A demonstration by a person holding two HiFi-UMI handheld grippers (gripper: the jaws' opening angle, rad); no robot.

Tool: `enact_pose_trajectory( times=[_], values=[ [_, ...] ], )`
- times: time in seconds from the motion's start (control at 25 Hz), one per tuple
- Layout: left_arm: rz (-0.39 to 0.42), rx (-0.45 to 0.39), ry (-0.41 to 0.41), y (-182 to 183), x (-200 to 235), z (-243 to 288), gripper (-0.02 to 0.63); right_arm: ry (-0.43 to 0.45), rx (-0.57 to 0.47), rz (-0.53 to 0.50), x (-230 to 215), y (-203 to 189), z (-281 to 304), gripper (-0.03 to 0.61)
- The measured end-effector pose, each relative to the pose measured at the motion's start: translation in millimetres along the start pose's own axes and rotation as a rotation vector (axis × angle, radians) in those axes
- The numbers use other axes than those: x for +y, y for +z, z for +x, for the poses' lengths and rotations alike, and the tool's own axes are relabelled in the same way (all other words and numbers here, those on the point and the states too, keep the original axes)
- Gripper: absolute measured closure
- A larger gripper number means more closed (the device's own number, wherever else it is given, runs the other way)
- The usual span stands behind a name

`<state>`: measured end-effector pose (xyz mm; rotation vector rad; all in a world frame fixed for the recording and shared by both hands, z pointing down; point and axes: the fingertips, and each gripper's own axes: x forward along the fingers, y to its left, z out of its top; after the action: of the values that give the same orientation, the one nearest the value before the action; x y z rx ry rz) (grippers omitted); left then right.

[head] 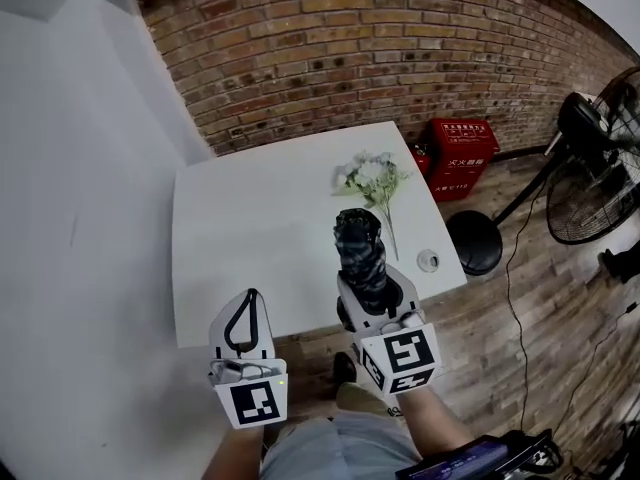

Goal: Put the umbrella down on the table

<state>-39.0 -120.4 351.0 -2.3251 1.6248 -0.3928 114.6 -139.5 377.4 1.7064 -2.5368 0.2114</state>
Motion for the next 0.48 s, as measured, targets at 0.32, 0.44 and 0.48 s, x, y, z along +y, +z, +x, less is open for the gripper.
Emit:
enact_pose_trajectory(
  times=[0.32, 0.44, 0.48],
  values=[
    [0.015, -0.006, 0.098, 14.5, 27.4, 50.2, 0.606, 0.077, -0.027, -0.024, -22.5, 26.5, 62.0, 0.396],
    [0.013, -0.023, 0.142, 20.9, 40.8, 55.7, 0.604, 0.108, -0.045, -0.037, -20.1, 38.6, 78.1, 0.396],
    [0.015, -0.028, 0.155, 22.9, 45.2, 56.8, 0.606, 0.119, -0.053, -0.042, -18.7, 43.4, 83.3, 0.396]
  ],
)
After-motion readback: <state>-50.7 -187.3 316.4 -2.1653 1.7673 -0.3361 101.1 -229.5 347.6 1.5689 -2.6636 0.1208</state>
